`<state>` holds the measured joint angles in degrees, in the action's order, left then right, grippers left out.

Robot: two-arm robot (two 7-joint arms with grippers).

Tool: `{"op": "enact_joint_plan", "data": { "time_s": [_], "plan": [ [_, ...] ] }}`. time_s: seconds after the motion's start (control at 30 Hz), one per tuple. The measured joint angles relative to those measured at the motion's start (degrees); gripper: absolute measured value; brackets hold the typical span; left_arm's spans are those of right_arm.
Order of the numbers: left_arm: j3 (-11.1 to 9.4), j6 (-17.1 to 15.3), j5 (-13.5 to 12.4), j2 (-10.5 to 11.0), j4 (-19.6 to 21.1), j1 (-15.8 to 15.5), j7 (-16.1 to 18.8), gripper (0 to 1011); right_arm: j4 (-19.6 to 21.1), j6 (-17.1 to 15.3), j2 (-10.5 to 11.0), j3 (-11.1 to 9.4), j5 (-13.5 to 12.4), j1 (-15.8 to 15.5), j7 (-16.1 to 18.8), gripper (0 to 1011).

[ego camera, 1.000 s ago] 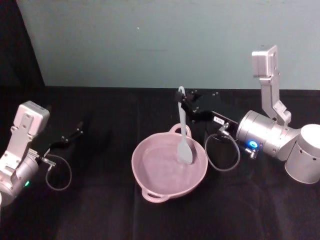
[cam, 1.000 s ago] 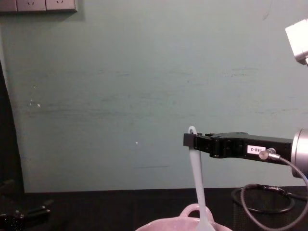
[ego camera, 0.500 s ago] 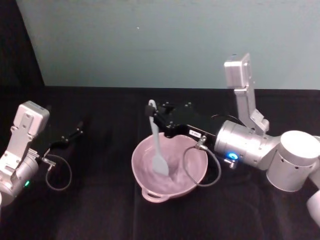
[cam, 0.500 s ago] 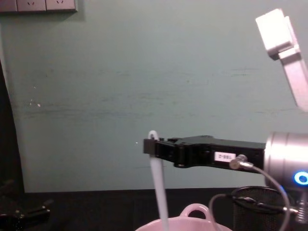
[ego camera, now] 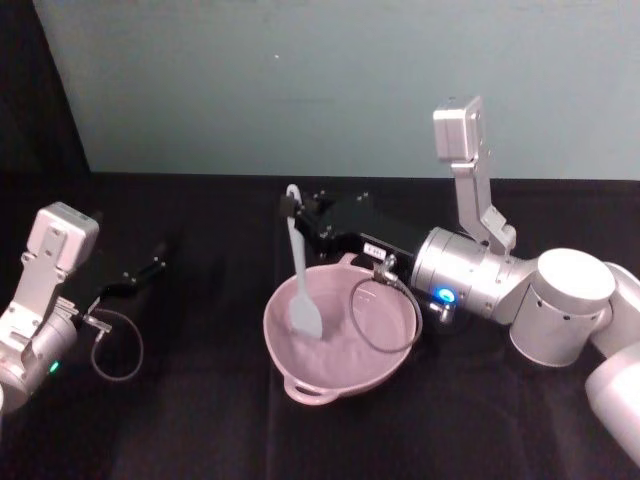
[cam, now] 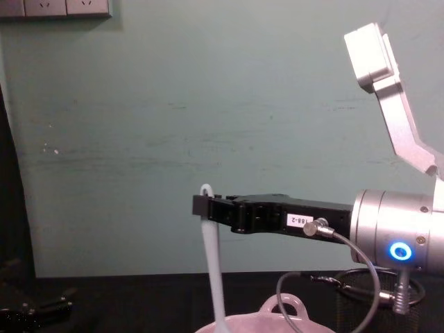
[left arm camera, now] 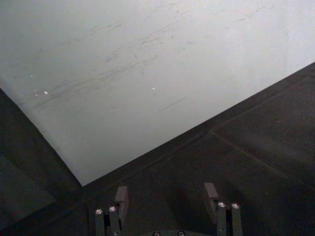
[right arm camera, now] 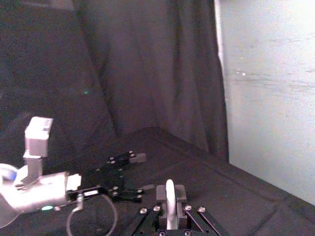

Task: Use the one hand to pick up the spoon and stir the clear water in the bowl.

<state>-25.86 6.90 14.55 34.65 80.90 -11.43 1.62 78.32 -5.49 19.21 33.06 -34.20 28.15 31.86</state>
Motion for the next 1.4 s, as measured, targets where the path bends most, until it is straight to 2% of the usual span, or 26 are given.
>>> {"op": "enact_joint_plan", "data": {
  "time_s": [0.17, 0.33, 0.47, 0.7, 1.0, 1.17, 1.4],
  "plan": [
    [0.0, 0.0, 0.0, 0.0, 0.0, 0.0, 0.0, 1005, -2.5, 0.7, -0.4, -1.0, -0.1, 0.9, -0.4, 112],
    [0.0, 0.0, 0.0, 0.0, 0.0, 0.0, 0.0, 1005, -3.4, 1.4, 0.5, -2.8, -0.3, 0.9, -1.5, 112],
    [0.0, 0.0, 0.0, 0.0, 0.0, 0.0, 0.0, 1005, -2.1, 1.5, 2.2, -4.6, -0.6, -0.3, -2.3, 112],
    [0.0, 0.0, 0.0, 0.0, 0.0, 0.0, 0.0, 1005, 0.5, 1.3, 4.3, -5.7, -0.4, -2.0, -2.8, 112],
    [0.0, 0.0, 0.0, 0.0, 0.0, 0.0, 0.0, 1005, 4.2, 0.6, 5.3, -5.1, 0.3, -3.7, -2.4, 112],
    [0.0, 0.0, 0.0, 0.0, 0.0, 0.0, 0.0, 1005, 5.5, 0.4, 4.5, -3.4, 0.7, -4.1, -1.5, 112],
    [0.0, 0.0, 0.0, 0.0, 0.0, 0.0, 0.0, 1005, 5.2, 0.2, 2.6, -0.8, 1.2, -3.1, -0.3, 112]
  ]
}}
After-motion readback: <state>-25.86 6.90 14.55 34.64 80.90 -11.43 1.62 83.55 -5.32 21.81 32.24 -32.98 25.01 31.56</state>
